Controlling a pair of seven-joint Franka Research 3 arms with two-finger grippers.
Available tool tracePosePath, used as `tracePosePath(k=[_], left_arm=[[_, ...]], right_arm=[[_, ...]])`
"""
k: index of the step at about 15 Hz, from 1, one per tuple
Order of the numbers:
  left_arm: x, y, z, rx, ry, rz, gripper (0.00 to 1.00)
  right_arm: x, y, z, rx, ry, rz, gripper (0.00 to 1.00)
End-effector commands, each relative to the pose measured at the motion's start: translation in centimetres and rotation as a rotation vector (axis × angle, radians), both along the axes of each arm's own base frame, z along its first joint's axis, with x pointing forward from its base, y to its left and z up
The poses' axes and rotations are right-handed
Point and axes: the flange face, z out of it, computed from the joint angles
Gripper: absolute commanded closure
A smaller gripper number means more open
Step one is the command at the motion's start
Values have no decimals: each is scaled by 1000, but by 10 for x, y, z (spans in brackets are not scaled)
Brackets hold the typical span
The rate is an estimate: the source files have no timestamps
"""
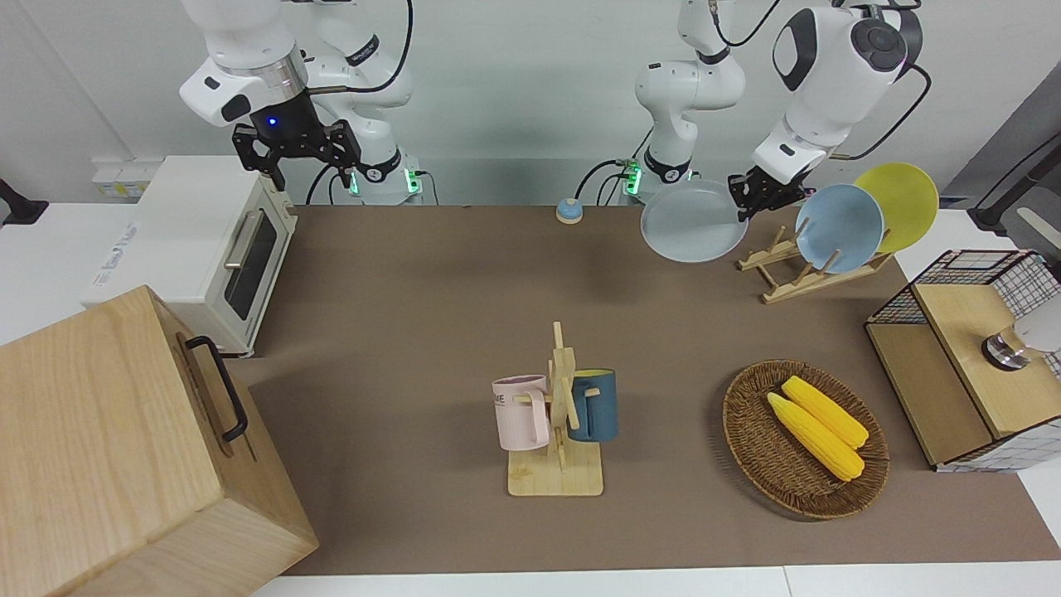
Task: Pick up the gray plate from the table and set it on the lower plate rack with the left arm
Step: 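Lift the gray plate and carry it toward the wooden rack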
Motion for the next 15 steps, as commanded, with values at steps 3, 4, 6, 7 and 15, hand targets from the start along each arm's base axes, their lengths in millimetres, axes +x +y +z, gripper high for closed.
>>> tracePosePath(k=[3,4,6,7,15], left_arm=[[-3,26,22,135,4,139,1000],[-3,32,29,164,-2,162,1000],[-4,54,39,215,-9,236,1000],[-5,63,40,240,-12,270,1000],[-21,93,73,502,-115,485,1000]], right_arm=[[-3,1,3,6,7,1,13],[-3,1,3,6,7,0,11],[-3,1,3,6,7,1,11],[-3,1,3,6,7,0,13],[-2,0,3,6,7,-2,13]])
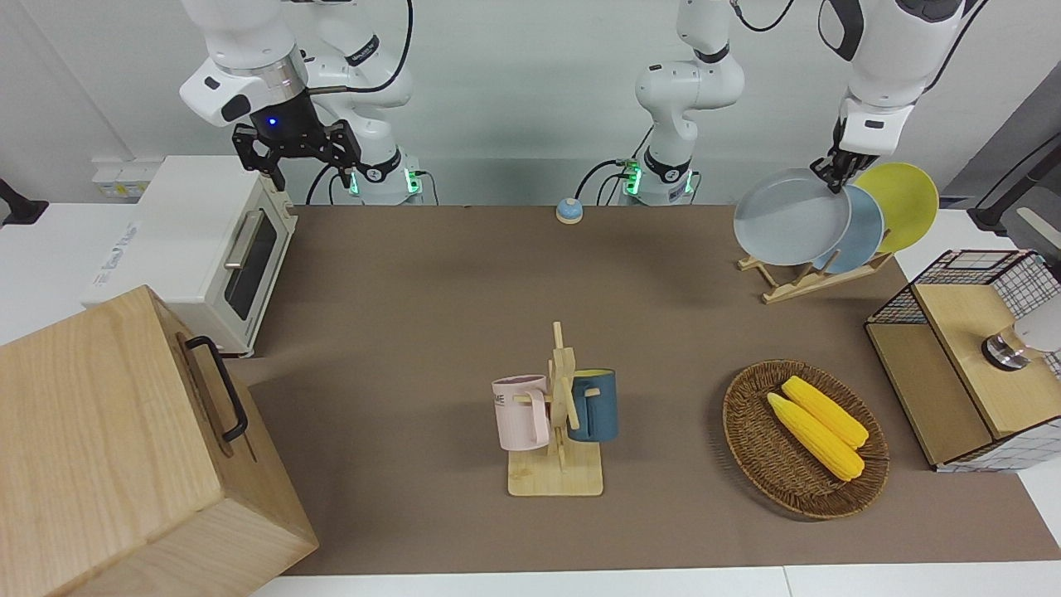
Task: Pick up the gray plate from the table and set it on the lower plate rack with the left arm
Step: 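Lift the gray plate and carry it toward the wooden rack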
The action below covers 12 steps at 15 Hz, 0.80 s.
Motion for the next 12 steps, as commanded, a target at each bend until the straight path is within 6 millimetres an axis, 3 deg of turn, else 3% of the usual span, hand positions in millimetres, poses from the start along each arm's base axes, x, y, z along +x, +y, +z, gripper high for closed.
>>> tracePosePath(k=[1,3,7,12], left_arm=[[-12,1,21,137,-39,94,1000],[-13,-1,25,209,-69,129,1000],[-15,-25,28,326,-145,196,1000],[-32,-43,26,466,-227,230,1000]], right_arm=[[-3,1,3,6,7,0,11],[-2,0,3,6,7,-2,11],[-2,0,3,6,7,-2,11],[-2,0,3,6,7,-2,13]])
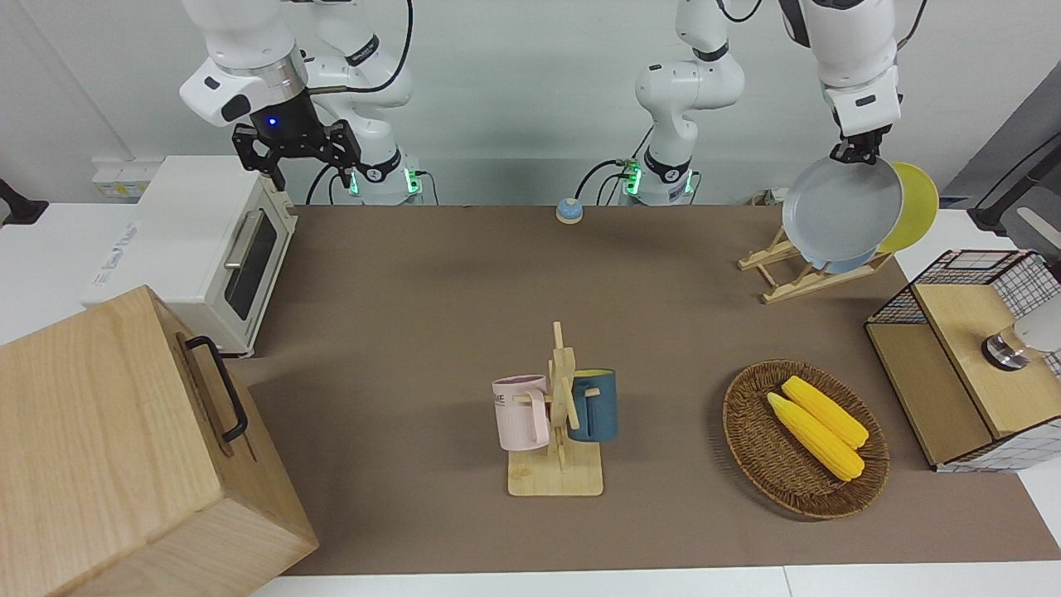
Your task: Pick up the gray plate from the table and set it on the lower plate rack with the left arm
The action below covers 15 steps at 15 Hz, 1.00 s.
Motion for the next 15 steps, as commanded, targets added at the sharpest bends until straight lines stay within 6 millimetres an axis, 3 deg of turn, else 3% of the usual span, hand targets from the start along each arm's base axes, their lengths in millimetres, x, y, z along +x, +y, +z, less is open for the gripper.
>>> tracePosePath(k=[1,7,11,15], left_arm=[[-19,-8,-4,93,-41,25,1000],[-18,-10,-39,158,-65,46,1000],[-20,-16,-84,261,-117,75,1000],[-27,-23,-109,300,-103,67,1000]], right_arm=[[-2,0,3,6,7,-2,13],[-2,0,3,6,7,-2,11],[-2,0,3,6,7,-2,11],[-3,1,3,6,7,0,11]])
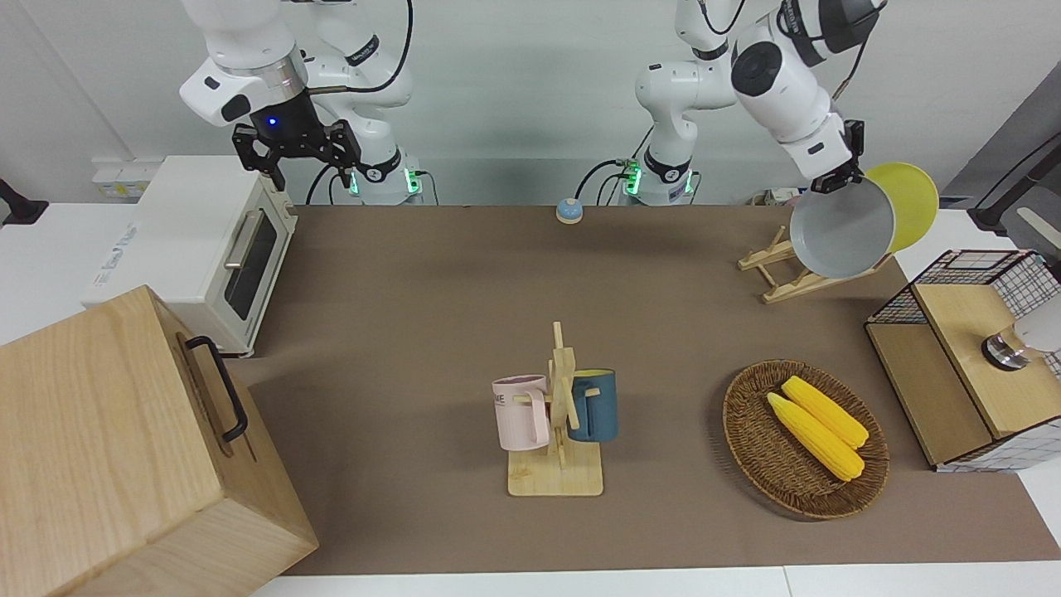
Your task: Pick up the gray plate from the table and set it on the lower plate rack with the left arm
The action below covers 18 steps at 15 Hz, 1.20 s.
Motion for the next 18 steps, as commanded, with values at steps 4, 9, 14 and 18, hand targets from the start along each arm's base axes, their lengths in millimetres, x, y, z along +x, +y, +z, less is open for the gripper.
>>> tracePosePath(k=[4,9,14,18], left_arm=[[-17,-13,-37,112,-21,-25,1000],[-25,-19,-51,126,-12,-30,1000],[-32,-26,-68,134,4,-36,1000],[-42,-35,-89,148,-12,-34,1000]], right_arm=[[-3,1,3,6,7,0,13],[-3,1,3,6,7,0,11],[-3,1,3,6,7,0,13],[-2,0,3,6,7,-2,11]])
